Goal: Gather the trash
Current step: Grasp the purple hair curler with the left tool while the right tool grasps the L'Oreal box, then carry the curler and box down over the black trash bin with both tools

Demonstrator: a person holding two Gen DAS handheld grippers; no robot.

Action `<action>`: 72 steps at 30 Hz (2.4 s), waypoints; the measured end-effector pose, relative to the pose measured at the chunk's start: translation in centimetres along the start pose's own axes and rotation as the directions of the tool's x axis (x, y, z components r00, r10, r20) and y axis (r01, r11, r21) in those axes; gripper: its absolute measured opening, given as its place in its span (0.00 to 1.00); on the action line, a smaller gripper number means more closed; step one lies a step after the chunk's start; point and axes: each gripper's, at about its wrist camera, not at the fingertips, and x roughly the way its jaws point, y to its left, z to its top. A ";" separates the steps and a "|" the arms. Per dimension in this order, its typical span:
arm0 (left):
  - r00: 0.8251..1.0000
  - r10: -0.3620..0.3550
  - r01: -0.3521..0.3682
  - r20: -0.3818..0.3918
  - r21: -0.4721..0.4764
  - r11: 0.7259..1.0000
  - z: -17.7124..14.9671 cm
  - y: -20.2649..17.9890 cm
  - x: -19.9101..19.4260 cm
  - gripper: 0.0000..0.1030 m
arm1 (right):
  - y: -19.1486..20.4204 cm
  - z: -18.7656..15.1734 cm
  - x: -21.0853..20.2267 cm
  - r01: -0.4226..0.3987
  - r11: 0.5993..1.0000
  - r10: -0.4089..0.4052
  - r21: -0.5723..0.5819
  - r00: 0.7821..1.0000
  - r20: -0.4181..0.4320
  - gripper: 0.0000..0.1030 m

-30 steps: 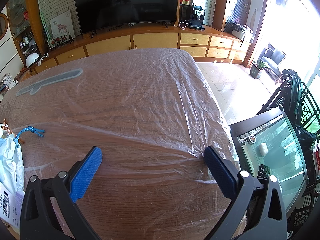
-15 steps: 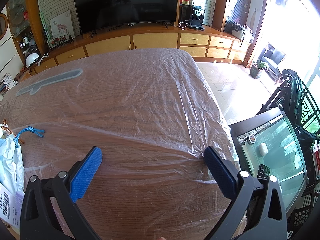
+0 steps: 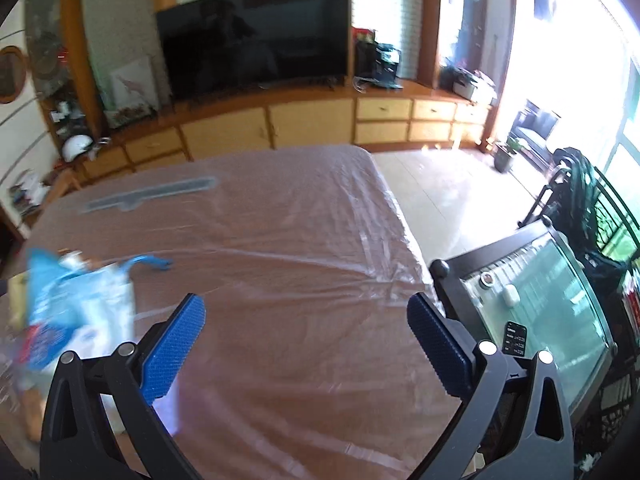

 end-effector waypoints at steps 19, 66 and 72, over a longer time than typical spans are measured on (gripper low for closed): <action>0.946 -0.288 0.317 -0.151 0.228 0.921 -4.4 -10.5 -0.1 0.66 | 15.7 -9.9 -4.8 -0.350 0.920 0.332 -0.177 0.935 -0.120 0.75; 0.956 -0.279 0.288 -0.087 0.120 0.950 -11.5 -11.0 -10.3 0.42 | 12.9 -14.2 -12.1 -0.545 0.834 0.529 -0.089 0.834 -0.157 0.48; 0.954 -0.263 0.284 -0.141 0.156 0.946 -15.4 -13.9 -11.3 0.42 | 12.3 -18.2 -12.1 -0.558 0.825 0.525 -0.096 0.817 -0.237 0.48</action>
